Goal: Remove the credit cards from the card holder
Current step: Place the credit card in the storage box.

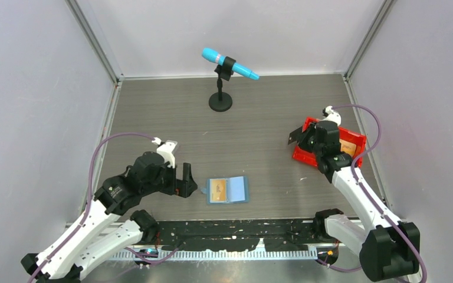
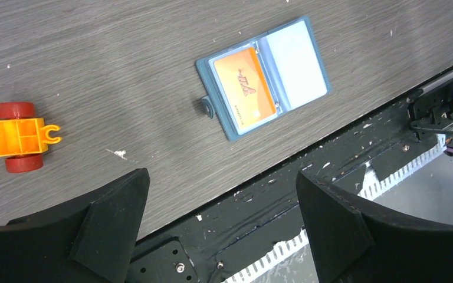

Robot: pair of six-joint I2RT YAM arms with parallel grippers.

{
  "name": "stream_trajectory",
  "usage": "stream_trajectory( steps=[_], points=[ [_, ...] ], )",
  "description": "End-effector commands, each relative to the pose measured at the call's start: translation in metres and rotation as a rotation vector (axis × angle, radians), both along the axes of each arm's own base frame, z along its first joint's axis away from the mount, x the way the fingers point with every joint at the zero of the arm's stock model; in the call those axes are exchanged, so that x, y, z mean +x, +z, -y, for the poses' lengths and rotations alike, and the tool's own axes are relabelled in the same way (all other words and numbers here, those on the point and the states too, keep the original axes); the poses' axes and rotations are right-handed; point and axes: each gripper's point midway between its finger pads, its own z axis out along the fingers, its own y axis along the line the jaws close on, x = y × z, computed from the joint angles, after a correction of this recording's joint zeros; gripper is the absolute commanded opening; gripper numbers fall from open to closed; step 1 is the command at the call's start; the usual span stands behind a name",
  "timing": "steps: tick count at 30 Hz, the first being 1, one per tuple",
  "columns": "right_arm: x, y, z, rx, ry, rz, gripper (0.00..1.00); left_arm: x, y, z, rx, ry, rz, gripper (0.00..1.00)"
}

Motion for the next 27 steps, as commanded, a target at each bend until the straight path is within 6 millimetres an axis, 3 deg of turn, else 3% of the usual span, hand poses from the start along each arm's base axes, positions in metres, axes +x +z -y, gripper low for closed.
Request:
stream_trajectory(
  steps=[1, 8, 18, 21, 27],
  points=[
    [0.018, 0.014, 0.016, -0.02, -0.07, 0.066, 0.05, -0.003, 0.008, -0.001, 0.0, -0.028, 0.017, 0.99],
    [0.022, -0.003, 0.033, -0.016, -0.142, 0.053, 0.05, -0.003, 0.017, -0.005, -0.044, -0.008, 0.075, 0.99],
    [0.022, 0.032, 0.051, 0.021, -0.176, 0.142, 0.05, -0.005, 0.023, -0.007, -0.073, -0.007, 0.107, 0.99],
    [0.019, 0.034, 0.074, 0.011, -0.246, 0.147, 0.05, -0.006, 0.023, -0.007, -0.072, -0.008, 0.106, 0.99],
    [0.018, 0.033, 0.1, -0.005, -0.317, 0.148, 0.05, -0.006, 0.024, -0.007, -0.076, -0.008, 0.112, 0.99]
  ],
)
